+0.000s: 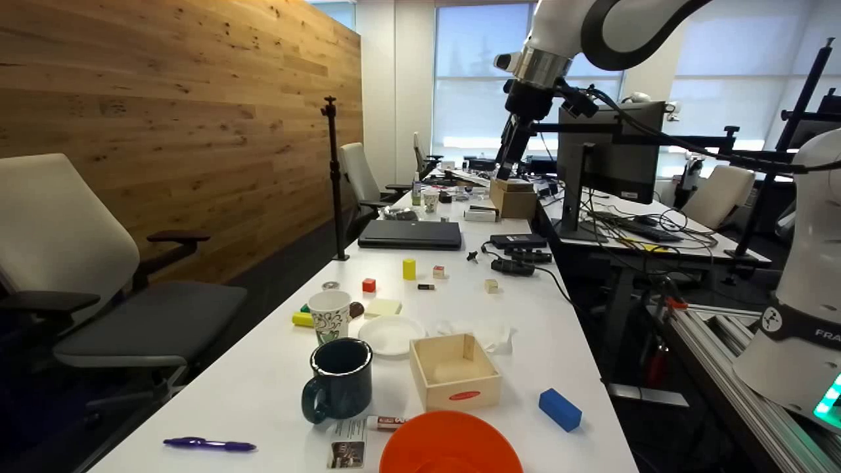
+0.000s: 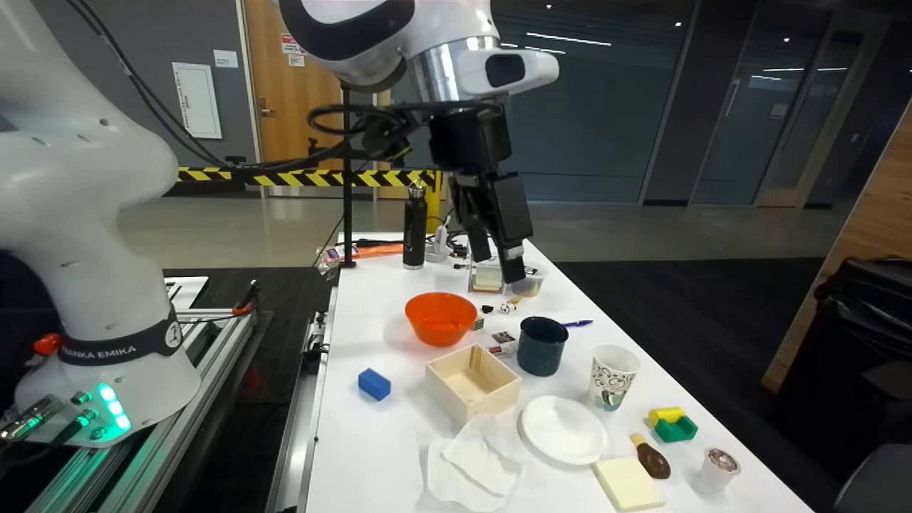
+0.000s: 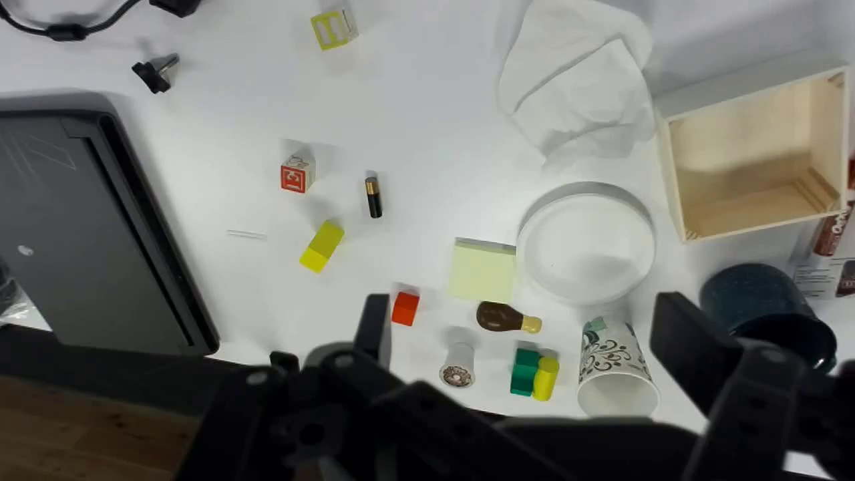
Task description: Place the yellow block on its side.
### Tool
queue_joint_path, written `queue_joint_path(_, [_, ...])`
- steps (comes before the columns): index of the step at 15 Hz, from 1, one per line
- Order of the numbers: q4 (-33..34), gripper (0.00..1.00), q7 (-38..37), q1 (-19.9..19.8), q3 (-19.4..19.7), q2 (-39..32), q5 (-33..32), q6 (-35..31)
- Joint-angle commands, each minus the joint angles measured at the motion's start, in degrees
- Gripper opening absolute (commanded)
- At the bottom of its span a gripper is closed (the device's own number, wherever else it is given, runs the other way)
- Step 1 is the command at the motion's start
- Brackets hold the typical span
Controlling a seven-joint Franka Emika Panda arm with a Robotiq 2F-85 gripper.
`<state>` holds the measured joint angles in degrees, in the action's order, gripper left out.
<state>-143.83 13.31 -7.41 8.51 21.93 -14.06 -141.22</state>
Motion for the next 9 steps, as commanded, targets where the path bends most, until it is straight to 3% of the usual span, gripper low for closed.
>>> queue_joint_path(1, [0.09, 1.00, 0.09, -0.13, -0.16, 0.02, 0.14, 0.16])
queue_joint_path(3, [0.83, 1.00, -0.40, -0.15, -0.23, -1.15, 0.27, 0.00])
queue_joint_path(9, [11.68, 1.00, -5.45, -0.35, -0.24, -14.82, 2.81, 1.47])
